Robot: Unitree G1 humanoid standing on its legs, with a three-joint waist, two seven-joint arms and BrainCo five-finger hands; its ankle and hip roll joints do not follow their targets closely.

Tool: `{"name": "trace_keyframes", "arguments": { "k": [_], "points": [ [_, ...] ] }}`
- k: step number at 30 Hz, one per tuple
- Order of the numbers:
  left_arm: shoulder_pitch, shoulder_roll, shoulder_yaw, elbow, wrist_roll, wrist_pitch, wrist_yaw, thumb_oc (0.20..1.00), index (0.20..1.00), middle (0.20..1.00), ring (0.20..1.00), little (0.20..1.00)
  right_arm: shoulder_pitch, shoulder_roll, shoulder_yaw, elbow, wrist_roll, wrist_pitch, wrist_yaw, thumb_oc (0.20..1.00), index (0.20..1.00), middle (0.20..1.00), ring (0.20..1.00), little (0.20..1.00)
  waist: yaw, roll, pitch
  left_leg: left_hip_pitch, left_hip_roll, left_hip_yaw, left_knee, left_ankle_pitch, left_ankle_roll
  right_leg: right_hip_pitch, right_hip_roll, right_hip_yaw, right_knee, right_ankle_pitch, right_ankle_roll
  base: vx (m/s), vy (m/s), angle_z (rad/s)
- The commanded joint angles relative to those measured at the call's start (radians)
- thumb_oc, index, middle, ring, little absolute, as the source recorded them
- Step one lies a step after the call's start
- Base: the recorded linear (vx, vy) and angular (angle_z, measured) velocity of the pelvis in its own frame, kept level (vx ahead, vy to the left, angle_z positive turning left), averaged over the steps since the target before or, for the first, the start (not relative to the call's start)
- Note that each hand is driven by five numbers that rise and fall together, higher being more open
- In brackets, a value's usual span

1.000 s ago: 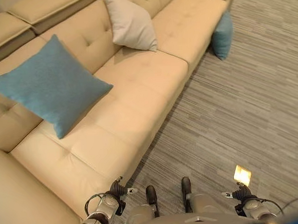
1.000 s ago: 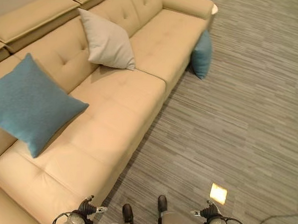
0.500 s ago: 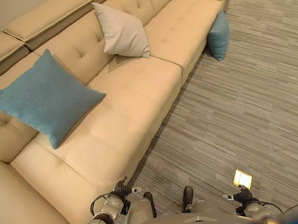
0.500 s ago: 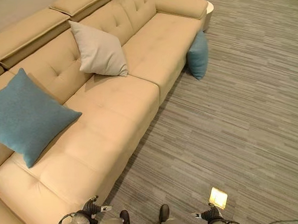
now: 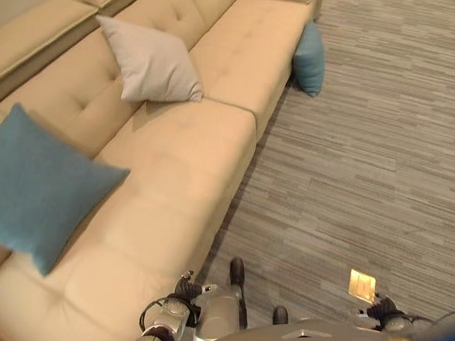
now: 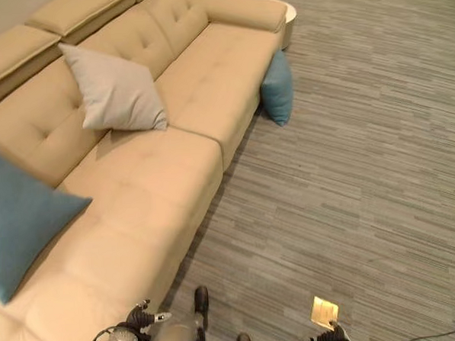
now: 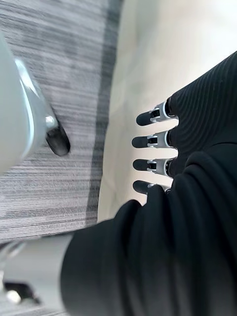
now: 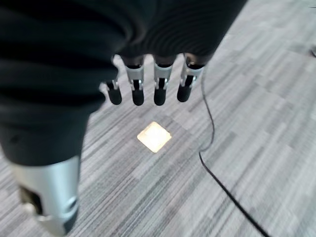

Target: Pick up all the scattered cushions and arrange them neatly on the sofa.

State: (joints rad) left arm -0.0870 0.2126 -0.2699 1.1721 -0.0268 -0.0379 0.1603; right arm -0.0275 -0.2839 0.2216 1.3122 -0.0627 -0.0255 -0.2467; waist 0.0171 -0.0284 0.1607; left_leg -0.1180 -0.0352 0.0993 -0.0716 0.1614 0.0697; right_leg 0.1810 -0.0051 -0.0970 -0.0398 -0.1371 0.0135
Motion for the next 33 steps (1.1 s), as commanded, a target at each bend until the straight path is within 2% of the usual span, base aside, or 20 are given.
{"name": "trace_keyframes", "arguments": {
  "k": [1,3,4,5,8,9,11,13,14,16,17,18,19,20,22,24,25,29,31,33],
  "points": [
    [-0.019,-0.01,-0.01,0.0,0.027,-0.003,0.008,1.0,1.0,1.0,1.0,1.0,-0.03,-0.046,0.004,-0.062,-0.014,-0.005,-0.002,1.0,1.0,1.0,1.0,1.0,0.02,0.014,-0.02,-0.023,-0.013,-0.006,0.148,-0.186,-0.041,-0.159,-0.057,0.015,0.301,0.007,0.115,0.25,0.122,-0.42],
    [-0.023,-0.006,-0.016,-0.007,0.032,-0.002,0.007,1.0,1.0,1.0,1.0,1.0,-0.039,-0.056,0.004,-0.079,-0.015,-0.006,0.0,1.0,1.0,1.0,1.0,1.0,0.004,0.027,-0.007,0.01,-0.018,-0.01,0.138,-0.202,-0.018,-0.235,-0.067,0.022,0.446,0.068,0.146,0.14,0.059,-0.44],
    [-0.025,-0.003,-0.019,-0.006,0.032,-0.003,0.008,1.0,1.0,1.0,1.0,1.0,-0.043,-0.059,0.003,-0.086,-0.016,-0.006,0.001,1.0,1.0,1.0,1.0,1.0,-0.004,0.035,0.002,0.027,-0.014,-0.012,0.132,-0.209,-0.014,-0.279,-0.071,0.022,0.505,0.097,0.152,0.15,0.03,0.01],
    [-0.029,-0.001,-0.02,-0.006,0.031,-0.003,0.012,1.0,1.0,1.0,1.0,1.0,-0.046,-0.06,0.005,-0.094,-0.019,-0.009,0.0,1.0,1.0,1.0,1.0,1.0,-0.01,0.044,0.01,0.047,-0.012,-0.015,0.127,-0.22,-0.012,-0.313,-0.084,0.012,0.519,0.095,0.147,0.15,0.014,0.19],
    [-0.044,-0.002,-0.017,-0.005,0.028,-0.007,0.017,1.0,1.0,1.0,1.0,1.0,-0.059,-0.061,0.017,-0.103,-0.033,-0.012,-0.008,1.0,1.0,1.0,1.0,1.0,-0.03,0.06,0.028,0.089,-0.011,-0.021,0.126,-0.253,-0.016,-0.369,-0.115,-0.048,0.407,0.076,0.123,0.22,-0.087,-0.01],
    [-0.046,-0.005,-0.013,-0.002,0.028,-0.011,0.018,1.0,1.0,1.0,1.0,1.0,-0.063,-0.051,0.028,-0.114,-0.048,-0.008,-0.013,1.0,1.0,1.0,1.0,1.0,-0.041,0.056,0.032,0.117,-0.018,-0.024,0.122,-0.273,-0.023,-0.409,-0.126,-0.063,0.286,0.113,0.125,0.32,-0.191,-0.03],
    [-0.048,-0.008,-0.006,0.007,0.022,-0.016,0.022,1.0,1.0,1.0,1.0,1.0,-0.059,-0.043,0.034,-0.119,-0.064,-0.004,-0.022,1.0,1.0,1.0,1.0,1.0,-0.064,0.054,0.037,0.15,-0.022,-0.042,0.117,-0.287,-0.034,-0.431,-0.113,-0.031,0.17,0.147,0.136,0.28,-0.164,-0.13],
    [-0.049,-0.01,-0.007,0.009,0.024,-0.019,0.023,1.0,1.0,1.0,1.0,1.0,-0.052,-0.037,0.032,-0.119,-0.059,-0.003,-0.023,1.0,1.0,1.0,1.0,1.0,-0.069,0.05,0.035,0.156,-0.026,-0.053,0.122,-0.297,-0.04,-0.41,-0.107,-0.006,0.135,0.148,0.14,0.19,-0.157,0.09],
    [-0.045,-0.021,-0.003,0.022,0.019,-0.022,0.035,1.0,1.0,1.0,1.0,1.0,-0.039,-0.02,0.037,-0.12,-0.054,-0.007,-0.029,1.0,1.0,1.0,1.0,1.0,-0.071,0.042,0.024,0.168,-0.025,-0.058,0.137,-0.321,-0.052,-0.382,-0.1,0.014,0.116,0.163,0.127,0.28,-0.248,0.56],
    [-0.041,-0.036,-0.003,0.029,0.006,-0.019,0.042,1.0,1.0,1.0,1.0,1.0,-0.026,-0.008,0.03,-0.127,-0.038,-0.017,-0.041,1.0,1.0,1.0,1.0,1.0,-0.075,0.043,0.015,0.153,-0.01,-0.058,0.189,-0.325,-0.078,-0.351,-0.094,0.009,0.103,0.153,0.11,0.21,-0.224,0.66],
    [-0.04,-0.042,-0.005,0.03,0.0,-0.02,0.041,1.0,1.0,1.0,1.0,1.0,-0.025,-0.005,0.024,-0.129,-0.023,-0.022,-0.042,1.0,1.0,1.0,1.0,1.0,-0.076,0.041,0.015,0.13,-0.003,-0.053,0.245,-0.319,-0.09,-0.338,-0.093,0.005,0.103,0.146,0.101,0.14,-0.297,0.41],
    [-0.047,-0.053,-0.017,0.025,-0.016,-0.019,0.039,1.0,1.0,1.0,1.0,1.0,-0.025,0.004,0.008,-0.127,0.008,-0.025,-0.057,1.0,1.0,1.0,1.0,1.0,-0.075,0.024,0.031,0.034,0.03,-0.024,0.435,-0.255,-0.125,-0.302,-0.099,-0.006,0.099,0.125,0.071,0.09,-0.229,0.29],
    [-0.048,-0.053,-0.017,0.025,-0.016,-0.019,0.039,1.0,1.0,1.0,1.0,1.0,-0.025,0.004,0.008,-0.127,0.008,-0.025,-0.057,1.0,1.0,1.0,1.0,1.0,-0.076,0.026,0.03,0.028,0.032,-0.026,0.443,-0.258,-0.125,-0.303,-0.098,-0.008,0.1,0.125,0.07,0.11,-0.296,0.14],
    [-0.048,-0.06,-0.022,0.023,-0.026,-0.018,0.04,1.0,1.0,1.0,1.0,1.0,-0.018,0.011,0.005,-0.119,0.021,-0.023,-0.059,1.0,1.0,1.0,1.0,1.0,-0.073,0.015,0.04,-0.012,0.073,0.018,0.535,-0.231,-0.126,-0.266,-0.093,-0.024,0.087,0.099,0.046,0.06,-0.134,0.26],
    [-0.048,-0.065,-0.027,0.023,-0.036,-0.018,0.042,1.0,1.0,1.0,1.0,1.0,-0.014,0.016,0.007,-0.108,0.027,-0.021,-0.061,1.0,1.0,1.0,1.0,1.0,-0.068,0.015,0.045,-0.03,0.085,0.031,0.549,-0.227,-0.12,-0.24,-0.088,-0.034,0.081,0.084,0.037,0.16,-0.155,0.32],
    [-0.048,-0.072,-0.038,0.028,-0.033,-0.015,0.043,1.0,1.0,1.0,1.0,1.0,-0.011,0.02,0.007,-0.094,0.034,-0.02,-0.064,1.0,1.0,1.0,1.0,1.0,-0.059,0.012,0.044,-0.058,0.074,0.036,0.507,-0.239,-0.108,-0.208,-0.083,-0.04,0.071,0.07,0.034,0.23,-0.115,0.26],
    [-0.047,-0.075,-0.049,0.039,-0.021,-0.013,0.044,1.0,1.0,1.0,1.0,1.0,-0.007,0.02,0.008,-0.086,0.034,-0.019,-0.066,1.0,1.0,1.0,1.0,1.0,-0.055,0.008,0.038,-0.084,0.068,0.056,0.433,-0.247,-0.101,-0.178,-0.08,-0.057,0.057,0.05,0.036,0.22,-0.06,0.23],
    [-0.042,-0.077,-0.056,0.038,-0.016,-0.012,0.047,1.0,1.0,1.0,1.0,1.0,0.002,0.027,0.019,-0.094,0.03,-0.017,-0.08,1.0,1.0,1.0,1.0,1.0,-0.039,0.036,0.032,-0.115,0.068,0.083,0.253,-0.139,-0.115,-0.132,-0.039,-0.068,0.045,0.018,0.036,0.25,-0.012,0.34],
    [-0.041,-0.078,-0.054,0.039,-0.019,-0.013,0.048,1.0,1.0,1.0,1.0,1.0,0.001,0.029,0.02,-0.097,0.031,-0.015,-0.083,1.0,1.0,1.0,1.0,1.0,-0.036,0.035,0.034,-0.12,0.064,0.08,0.249,-0.128,-0.12,-0.12,-0.036,-0.063,0.048,0.009,0.036,0.15,0.022,0.05],
    [-0.022,-0.079,-0.044,0.047,-0.025,-0.009,0.056,1.0,1.0,1.0,1.0,1.0,0.008,0.039,0.034,-0.107,0.009,-0.016,-0.083,1.0,1.0,1.0,1.0,1.0,-0.032,0.037,0.013,-0.091,0.053,0.07,0.222,-0.144,-0.103,-0.1,-0.033,-0.052,0.062,-0.013,0.04,0.24,0.084,-0.34]
  ]
}}
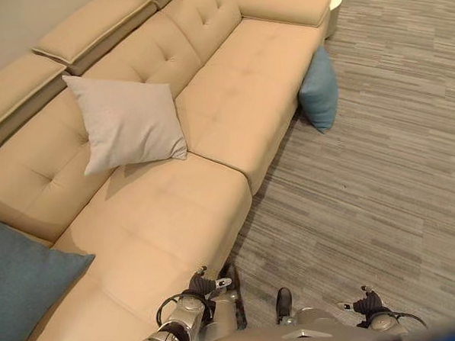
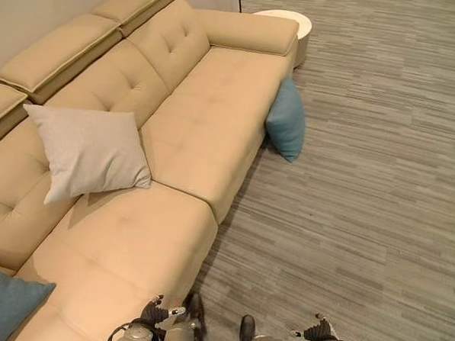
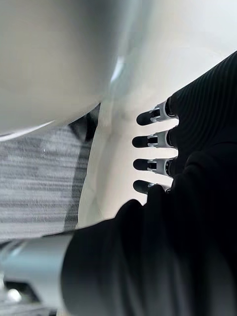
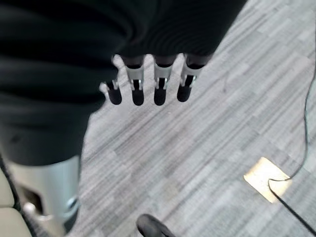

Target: Pick up all the scattered cushions and arrange them neatly on the sofa.

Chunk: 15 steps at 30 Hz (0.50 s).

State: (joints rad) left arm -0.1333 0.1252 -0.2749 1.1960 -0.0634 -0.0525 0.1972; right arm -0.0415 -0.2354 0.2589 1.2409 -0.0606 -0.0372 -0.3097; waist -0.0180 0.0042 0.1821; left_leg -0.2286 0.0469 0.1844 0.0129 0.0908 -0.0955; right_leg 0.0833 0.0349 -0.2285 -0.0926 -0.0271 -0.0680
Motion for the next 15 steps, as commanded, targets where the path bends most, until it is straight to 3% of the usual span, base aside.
{"name": "trace_keyframes", "arguments": {
  "k": [1,5,6,7,9,12,15],
  "points": [
    [0.025,0.008,-0.039,0.023,0.011,0.005,0.019,1.0,1.0,1.0,1.0,1.0,0.022,-0.009,-0.003,-0.035,0.007,-0.004,-0.02,1.0,1.0,1.0,1.0,1.0,0.003,0.004,-0.008,0.021,-0.03,-0.015,0.138,-0.074,0.062,-0.001,-0.073,0.079,0.115,-0.124,0.122,0.27,0.099,-0.41],
    [0.043,0.01,-0.021,0.026,0.01,0.006,0.022,1.0,1.0,1.0,1.0,1.0,0.004,0.0,0.018,-0.054,-0.043,0.005,-0.009,1.0,1.0,1.0,1.0,1.0,0.031,-0.002,-0.052,0.08,-0.081,-0.034,0.115,-0.134,0.112,0.001,-0.113,0.099,0.246,-0.137,0.167,0.34,0.177,-0.15],
    [0.04,0.014,-0.019,0.021,0.006,0.006,0.024,1.0,1.0,1.0,1.0,1.0,-0.001,-0.001,0.023,-0.062,-0.053,0.008,-0.008,1.0,1.0,1.0,1.0,1.0,0.031,0.003,-0.05,0.093,-0.087,-0.039,0.108,-0.142,0.125,-0.039,-0.124,0.102,0.333,-0.124,0.18,0.15,0.185,-0.03],
    [0.033,0.023,-0.015,0.011,-0.001,0.003,0.03,1.0,1.0,1.0,1.0,1.0,-0.014,-0.004,0.032,-0.081,-0.067,0.011,-0.007,1.0,1.0,1.0,1.0,1.0,0.021,0.013,-0.036,0.119,-0.095,-0.049,0.102,-0.156,0.145,-0.113,-0.139,0.106,0.473,-0.063,0.211,0.12,0.166,0.13],
    [0.029,0.029,-0.015,0.008,-0.006,0.0,0.034,1.0,1.0,1.0,1.0,1.0,-0.021,-0.001,0.036,-0.098,-0.07,0.008,-0.008,1.0,1.0,1.0,1.0,1.0,0.014,0.026,-0.028,0.147,-0.097,-0.061,0.096,-0.168,0.155,-0.175,-0.151,0.108,0.55,-0.037,0.211,0.13,0.105,0.41],
    [0.029,0.032,-0.013,0.008,-0.008,-0.003,0.037,1.0,1.0,1.0,1.0,1.0,-0.031,-0.004,0.042,-0.104,-0.075,0.003,-0.007,1.0,1.0,1.0,1.0,1.0,0.003,0.036,-0.021,0.181,-0.102,-0.08,0.082,-0.177,0.154,-0.211,-0.152,0.102,0.519,-0.051,0.192,0.13,0.005,0.5],
    [0.026,0.033,-0.015,0.025,0.009,-0.004,0.035,1.0,1.0,1.0,1.0,1.0,-0.046,-0.007,0.053,-0.118,-0.085,0.009,-0.009,1.0,1.0,1.0,1.0,1.0,-0.024,0.033,-0.01,0.226,-0.117,-0.12,0.064,-0.194,0.147,-0.278,-0.129,0.13,0.345,-0.016,0.187,0.22,-0.08,0.36]
  ]
}}
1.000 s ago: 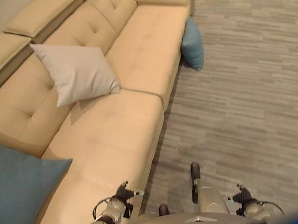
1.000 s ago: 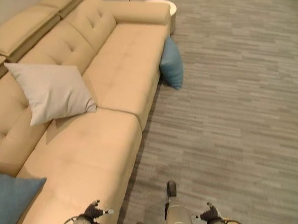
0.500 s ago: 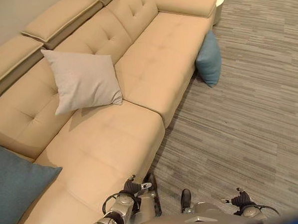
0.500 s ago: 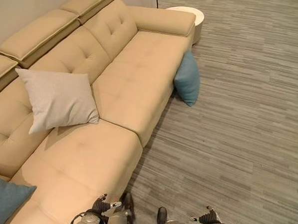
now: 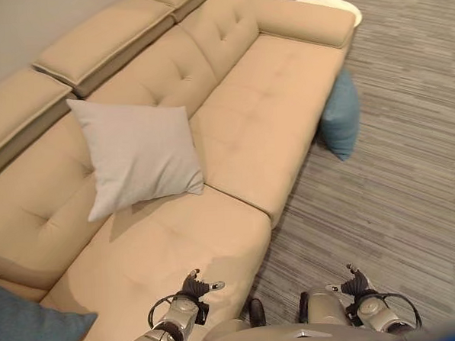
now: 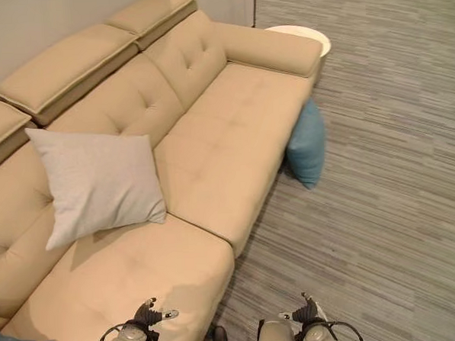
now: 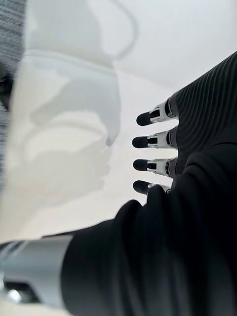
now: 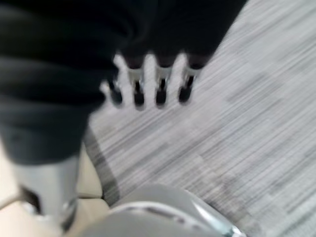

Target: Pick up all the scattered cushions and arrange them neatly on the sofa.

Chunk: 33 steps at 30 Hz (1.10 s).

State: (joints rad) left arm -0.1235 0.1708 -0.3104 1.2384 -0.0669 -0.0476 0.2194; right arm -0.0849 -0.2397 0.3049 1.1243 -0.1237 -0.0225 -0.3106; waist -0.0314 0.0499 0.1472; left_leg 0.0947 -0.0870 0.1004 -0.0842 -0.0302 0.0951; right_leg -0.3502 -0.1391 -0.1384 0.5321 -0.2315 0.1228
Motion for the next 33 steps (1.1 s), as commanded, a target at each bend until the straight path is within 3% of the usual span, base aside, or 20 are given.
{"name": "trace_keyframes", "arguments": {
  "k": [1,4,5,8,13,14,16,17,18,20,21,27,30,33],
  "points": [
    [0.015,-0.012,0.02,-0.016,0.016,-0.009,0.009,1.0,1.0,1.0,1.0,1.0,-0.002,-0.005,0.003,-0.003,-0.022,-0.002,-0.005,1.0,1.0,1.0,1.0,1.0,-0.02,-0.018,0.029,-0.086,0.009,-0.056,0.16,-0.077,-0.047,0.147,0.056,0.077,-0.329,0.207,0.005,0.19,-0.106,0.26],
    [0.012,-0.014,0.013,-0.008,0.03,-0.011,0.003,1.0,1.0,1.0,1.0,1.0,0.002,-0.011,0.0,0.007,-0.019,0.005,0.0,1.0,1.0,1.0,1.0,1.0,-0.042,-0.025,0.038,-0.062,-0.005,-0.109,0.155,-0.087,-0.06,0.118,0.092,0.185,-0.396,0.24,0.021,0.19,-0.143,0.78],
    [0.019,-0.001,0.016,-0.005,0.046,-0.015,-0.019,1.0,1.0,1.0,1.0,1.0,-0.023,-0.083,-0.042,0.048,0.024,-0.007,0.022,1.0,1.0,1.0,1.0,1.0,-0.036,-0.036,0.03,-0.059,-0.008,-0.133,0.162,-0.096,-0.069,0.139,0.087,0.195,-0.413,0.244,0.015,0.2,-0.269,1.27],
    [0.029,-0.008,-0.003,0.001,0.058,-0.015,-0.037,1.0,1.0,1.0,1.0,1.0,-0.02,-0.083,-0.051,0.088,0.061,-0.028,0.036,1.0,1.0,1.0,1.0,1.0,-0.024,-0.047,0.01,-0.06,0.016,-0.166,0.179,-0.108,-0.101,0.181,0.082,0.166,-0.42,0.225,-0.009,0.19,-0.352,1.1],
    [0.024,-0.012,-0.021,-0.005,0.051,-0.007,-0.045,1.0,1.0,1.0,1.0,1.0,-0.026,-0.078,-0.057,0.093,0.097,-0.036,0.046,1.0,1.0,1.0,1.0,1.0,-0.028,-0.055,0.0,-0.115,0.061,-0.136,0.264,-0.11,-0.138,0.241,0.077,0.103,-0.442,0.186,-0.04,0.06,-0.203,0.92],
    [0.021,-0.013,-0.023,-0.008,0.048,-0.007,-0.044,1.0,1.0,1.0,1.0,1.0,-0.025,-0.079,-0.056,0.092,0.099,-0.037,0.046,1.0,1.0,1.0,1.0,1.0,-0.026,-0.058,0.004,-0.135,0.07,-0.122,0.304,-0.1,-0.143,0.252,0.074,0.089,-0.444,0.18,-0.049,0.01,-0.138,0.5],
    [0.02,-0.014,-0.032,-0.019,0.048,-0.007,-0.049,1.0,1.0,1.0,1.0,1.0,-0.017,-0.081,-0.062,0.095,0.105,-0.033,0.048,1.0,1.0,1.0,1.0,1.0,-0.031,-0.062,0.007,-0.167,0.109,-0.019,0.35,-0.096,-0.14,0.295,0.062,0.04,-0.468,0.156,-0.065,0.0,-0.152,0.45],
    [0.019,-0.003,-0.024,-0.021,0.05,-0.007,-0.069,1.0,1.0,1.0,1.0,1.0,-0.009,-0.142,-0.108,0.126,0.16,-0.006,0.13,1.0,1.0,1.0,1.0,1.0,-0.037,-0.071,0.004,-0.17,0.129,0.023,0.341,-0.095,-0.14,0.307,0.058,0.02,-0.478,0.152,-0.064,-0.02,-0.109,1.29],
    [0.005,0.011,-0.032,-0.025,0.075,-0.003,-0.077,1.0,1.0,1.0,1.0,1.0,0.043,-0.132,-0.109,0.11,0.15,-0.042,0.11,1.0,1.0,1.0,1.0,1.0,-0.057,-0.07,0.006,-0.179,0.168,0.145,0.29,-0.056,-0.139,0.332,0.054,-0.04,-0.497,0.149,-0.064,-0.03,-0.087,1.32],
    [0.003,0.013,-0.032,-0.027,0.075,-0.008,-0.074,1.0,1.0,1.0,1.0,1.0,0.047,-0.13,-0.123,0.113,0.167,-0.042,0.102,1.0,1.0,1.0,1.0,1.0,-0.059,-0.073,0.006,-0.194,0.174,0.177,0.288,-0.048,-0.138,0.333,0.052,-0.049,-0.5,0.152,-0.064,-0.01,-0.022,1.01],
    [-0.005,0.013,-0.032,-0.02,0.088,0.001,-0.077,1.0,1.0,1.0,1.0,1.0,0.039,-0.128,-0.13,0.119,0.183,-0.029,0.101,1.0,1.0,1.0,1.0,1.0,-0.068,-0.07,0.004,-0.183,0.181,0.226,0.257,-0.041,-0.137,0.335,0.053,-0.068,-0.499,0.151,-0.06,0.06,0.042,0.84],
    [0.02,0.014,0.001,-0.001,0.073,-0.001,-0.079,1.0,1.0,1.0,1.0,1.0,0.035,-0.1,-0.124,0.149,0.161,-0.022,0.098,1.0,1.0,1.0,1.0,1.0,-0.057,-0.07,-0.018,-0.146,0.144,0.204,0.182,-0.035,-0.13,0.368,0.053,-0.099,-0.518,0.155,-0.043,0.09,0.07,0.14],
    [0.034,0.022,0.019,0.004,0.069,-0.002,-0.077,1.0,1.0,1.0,1.0,1.0,0.031,-0.089,-0.11,0.136,0.136,-0.02,0.093,1.0,1.0,1.0,1.0,1.0,-0.038,-0.078,-0.032,-0.115,0.115,0.189,0.132,-0.037,-0.11,0.373,0.043,-0.097,-0.505,0.153,-0.028,0.09,0.135,0.06],
    [0.039,0.044,0.039,0.003,0.071,-0.004,-0.066,1.0,1.0,1.0,1.0,1.0,0.016,-0.085,-0.095,0.12,0.111,-0.02,0.086,1.0,1.0,1.0,1.0,1.0,-0.016,-0.079,-0.026,-0.099,0.094,0.173,0.102,-0.041,-0.083,0.322,0.006,-0.095,-0.376,0.14,-0.002,0.04,0.152,0.1]
  ]
}}
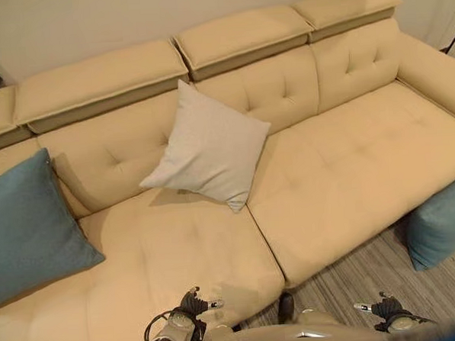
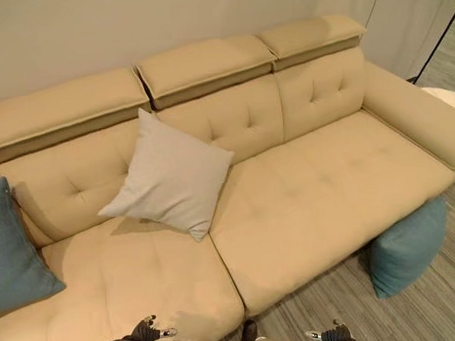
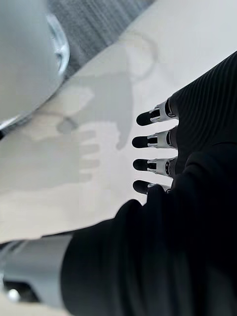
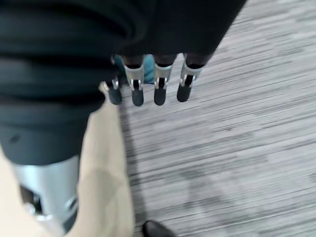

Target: Pick up all the scattered cushions and arrange them neatly on the sofa.

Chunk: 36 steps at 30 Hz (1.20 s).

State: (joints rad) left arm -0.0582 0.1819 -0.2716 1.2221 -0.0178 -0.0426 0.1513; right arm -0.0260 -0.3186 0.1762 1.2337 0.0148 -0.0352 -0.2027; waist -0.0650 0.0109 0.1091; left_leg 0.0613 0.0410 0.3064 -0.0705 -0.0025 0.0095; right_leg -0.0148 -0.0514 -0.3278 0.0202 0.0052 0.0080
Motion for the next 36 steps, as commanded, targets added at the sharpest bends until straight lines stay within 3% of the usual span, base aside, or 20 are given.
{"name": "trace_keyframes", "arguments": {
  "k": [1,2,3,5,7,15,23,29,36],
  "points": [
    [-0.031,0.039,0.0,0.017,0.022,-0.012,0.004,1.0,1.0,1.0,1.0,1.0,-0.045,-0.004,0.033,0.006,-0.027,-0.009,-0.021,1.0,1.0,1.0,1.0,1.0,0.015,-0.039,0.016,-0.064,-0.036,-0.042,0.086,-0.068,0.006,-0.032,-0.083,0.11,0.168,-0.095,0.121,0.02,0.1,0.14],
    [-0.031,0.039,0.0,0.017,0.022,-0.012,0.004,1.0,1.0,1.0,1.0,1.0,-0.045,-0.004,0.033,0.006,-0.027,-0.009,-0.021,1.0,1.0,1.0,1.0,1.0,0.015,-0.039,0.016,-0.064,-0.037,-0.042,0.086,-0.068,0.006,-0.033,-0.083,0.111,0.169,-0.095,0.121,0.02,0.044,0.23],
    [-0.041,0.049,-0.002,0.006,0.018,-0.021,0.01,1.0,1.0,1.0,1.0,1.0,-0.05,-0.002,0.031,-0.006,-0.022,-0.012,-0.021,1.0,1.0,1.0,1.0,1.0,0.003,-0.038,0.021,-0.064,-0.043,-0.068,0.08,-0.067,0.011,-0.073,-0.061,0.196,0.198,-0.083,0.134,0.03,0.025,0.35],
    [-0.048,0.055,-0.007,-0.007,0.013,-0.031,0.015,1.0,1.0,1.0,1.0,1.0,-0.051,-0.002,0.033,-0.01,-0.02,-0.014,-0.024,1.0,1.0,1.0,1.0,1.0,-0.008,-0.035,0.022,-0.06,-0.051,-0.092,0.077,-0.067,0.011,-0.089,-0.04,0.273,0.178,-0.075,0.136,0.06,0.004,0.52],
    [-0.051,0.062,-0.005,-0.02,0.004,-0.036,0.02,1.0,1.0,1.0,1.0,1.0,-0.047,-0.003,0.033,-0.014,-0.017,-0.015,-0.024,1.0,1.0,1.0,1.0,1.0,-0.011,-0.038,0.023,-0.057,-0.056,-0.113,0.079,-0.066,0.011,-0.096,-0.038,0.302,0.157,-0.065,0.132,0.06,-0.03,0.64],
    [-0.05,0.082,0.033,-0.146,-0.044,-0.064,0.063,1.0,1.0,1.0,1.0,1.0,-0.044,-0.017,0.019,-0.117,0.008,-0.056,-0.051,1.0,1.0,1.0,1.0,1.0,0.011,-0.056,-0.002,-0.052,-0.055,-0.15,0.052,-0.044,-0.017,-0.015,-0.033,0.259,0.031,-0.057,0.118,0.05,-0.093,0.27],
    [-0.051,0.128,0.092,-0.496,-0.066,-0.074,0.162,1.0,1.0,1.0,1.0,1.0,-0.041,-0.045,-0.023,-0.362,0.062,-0.08,-0.072,1.0,1.0,1.0,1.0,1.0,0.017,-0.062,0.013,-0.036,-0.041,-0.164,0.015,-0.028,-0.031,0.019,-0.027,0.223,-0.014,-0.06,0.107,0.02,-0.078,0.1],
    [-0.252,0.218,0.054,-0.618,0.06,-0.03,0.273,1.0,1.0,1.0,1.0,1.0,-0.16,-0.057,0.003,-0.457,0.154,-0.074,-0.09,1.0,1.0,1.0,1.0,1.0,0.003,-0.032,0.079,-0.129,-0.037,-0.173,0.016,-0.006,-0.039,-0.093,-0.023,0.226,0.0,-0.043,0.099,-0.13,-0.005,0.04],
    [-0.627,0.279,-0.057,-0.49,0.053,-0.028,0.363,1.0,1.0,1.0,1.0,1.0,-0.413,-0.058,0.102,-0.445,0.225,-0.092,-0.137,1.0,1.0,1.0,1.0,1.0,-0.006,-0.01,0.139,-0.332,-0.034,-0.17,0.096,0.012,-0.042,-0.308,-0.031,0.258,0.091,-0.026,0.09,-0.12,0.013,-0.02]
  ]
}}
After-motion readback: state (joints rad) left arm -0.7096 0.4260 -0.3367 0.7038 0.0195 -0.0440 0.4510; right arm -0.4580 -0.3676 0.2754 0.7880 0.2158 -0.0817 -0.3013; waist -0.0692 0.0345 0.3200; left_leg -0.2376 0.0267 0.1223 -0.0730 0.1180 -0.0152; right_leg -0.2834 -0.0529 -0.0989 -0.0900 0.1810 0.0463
